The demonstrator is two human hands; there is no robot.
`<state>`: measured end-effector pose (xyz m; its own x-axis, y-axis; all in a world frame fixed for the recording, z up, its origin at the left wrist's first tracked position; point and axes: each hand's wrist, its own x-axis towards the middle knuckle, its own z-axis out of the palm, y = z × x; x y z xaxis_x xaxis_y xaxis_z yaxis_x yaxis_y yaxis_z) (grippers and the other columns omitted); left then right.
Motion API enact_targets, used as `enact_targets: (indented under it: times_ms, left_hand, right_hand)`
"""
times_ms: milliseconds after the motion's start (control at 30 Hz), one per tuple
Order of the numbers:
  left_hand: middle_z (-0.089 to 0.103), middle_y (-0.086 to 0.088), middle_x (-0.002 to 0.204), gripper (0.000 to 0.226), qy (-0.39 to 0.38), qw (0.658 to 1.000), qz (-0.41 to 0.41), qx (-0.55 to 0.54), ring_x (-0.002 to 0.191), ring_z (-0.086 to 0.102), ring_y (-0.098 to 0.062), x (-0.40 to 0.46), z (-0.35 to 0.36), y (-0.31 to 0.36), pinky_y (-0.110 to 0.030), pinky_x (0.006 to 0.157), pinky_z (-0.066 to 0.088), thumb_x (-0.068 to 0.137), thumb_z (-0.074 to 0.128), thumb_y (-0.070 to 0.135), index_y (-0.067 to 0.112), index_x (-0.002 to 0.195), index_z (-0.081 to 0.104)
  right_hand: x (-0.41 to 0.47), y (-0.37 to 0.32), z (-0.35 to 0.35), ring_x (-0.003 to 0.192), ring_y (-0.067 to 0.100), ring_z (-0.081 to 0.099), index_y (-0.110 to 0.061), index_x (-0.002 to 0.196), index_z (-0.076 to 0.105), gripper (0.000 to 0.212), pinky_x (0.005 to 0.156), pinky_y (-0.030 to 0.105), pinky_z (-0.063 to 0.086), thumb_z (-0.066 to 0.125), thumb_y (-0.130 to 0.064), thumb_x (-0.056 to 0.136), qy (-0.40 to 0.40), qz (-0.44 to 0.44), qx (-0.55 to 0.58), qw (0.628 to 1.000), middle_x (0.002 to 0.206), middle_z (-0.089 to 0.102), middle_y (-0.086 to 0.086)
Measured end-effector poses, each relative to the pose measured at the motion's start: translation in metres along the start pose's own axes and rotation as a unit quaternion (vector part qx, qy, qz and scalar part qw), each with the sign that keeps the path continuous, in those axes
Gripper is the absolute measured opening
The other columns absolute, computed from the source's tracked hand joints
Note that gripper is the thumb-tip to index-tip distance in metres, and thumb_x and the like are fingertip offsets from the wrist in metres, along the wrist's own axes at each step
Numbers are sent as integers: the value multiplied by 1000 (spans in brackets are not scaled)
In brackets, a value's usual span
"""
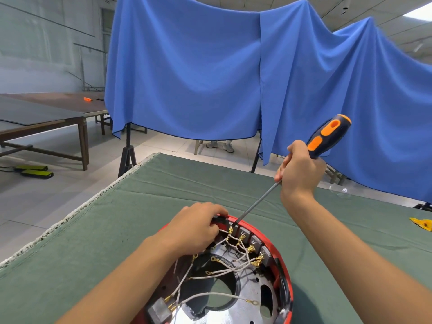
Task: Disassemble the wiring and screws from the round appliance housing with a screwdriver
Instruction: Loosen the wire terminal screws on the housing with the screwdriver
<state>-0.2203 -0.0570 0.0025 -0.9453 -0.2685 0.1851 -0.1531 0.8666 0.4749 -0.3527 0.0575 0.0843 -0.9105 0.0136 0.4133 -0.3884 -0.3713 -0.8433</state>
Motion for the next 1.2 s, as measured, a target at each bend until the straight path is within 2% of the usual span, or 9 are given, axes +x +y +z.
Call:
enact_targets:
  times_ms: [133,333,433,533,700,833,933,1067,1200]
  left_hand:
    - [53,8,134,45,3,1000,-1,-1,124,45,-13,-1,0,1,-35,105,34,91,44,14,30,132,50]
    - [53,9,134,44,6,1000,-1,-2,124,45,-13,-2,0,1,-35,106,34,91,44,14,31,132,50]
    - [54,9,134,44,7,1000,0,-1,124,45,-13,-1,0,0,-36,106,33,91,44,14,31,132,50]
    - [54,9,133,44,6,1000,-1,-5,123,45,-13,-1,1,-1,-36,106,34,91,44,15,31,132,50]
    - [54,9,133,43,9,1000,4,-8,123,45,-13,0,1,-2,-36,106,34,91,44,15,30,131,51]
    - [54,8,132,43,10,1000,6,-3,122,45,-14,1,2,-3,-37,105,34,91,44,16,30,131,51]
    - [55,8,131,42,10,1000,7,-2,122,45,-14,3,2,-4,-37,104,34,91,44,16,30,130,51]
    - [55,7,131,42,10,1000,9,0,122,45,-14,3,3,-5,-37,104,35,90,44,15,30,129,52]
    - [55,8,132,44,4,1000,11,-3,123,45,-14,4,3,-6,-37,105,35,89,44,14,30,129,51]
  right_hand:
    - [-16,-8,1,27,19,34,-5,53,39,24,36,18,29,51,-17,70,-50,-55,-15,997,36,32,-2]
    - [-19,-12,9,33,22,32,-2,54,40,25,35,19,31,51,-19,68,-73,-62,-54,994,46,30,10]
    - [-11,-11,18,40,21,27,-4,61,45,18,34,19,29,50,-19,68,-59,-34,-75,995,55,28,10]
    - [3,-4,24,40,20,27,-13,63,39,18,35,17,28,52,-16,76,-35,15,-110,993,51,29,4]
    - [23,14,31,35,14,27,-14,59,37,23,36,18,28,53,-15,76,8,76,-132,988,46,32,-3]
    - [35,27,28,44,18,35,-14,61,43,19,34,15,30,54,-18,76,43,107,-153,981,54,41,0]
    - [39,34,21,35,16,38,-15,65,47,15,33,14,28,55,-21,76,63,148,-157,974,56,45,-1]
    - [40,38,9,29,12,34,-16,65,46,12,34,15,28,54,-19,73,75,186,-116,973,55,45,-2]
    - [33,32,-4,26,10,28,-14,61,43,15,34,14,28,53,-15,73,83,188,-39,978,37,37,-7]
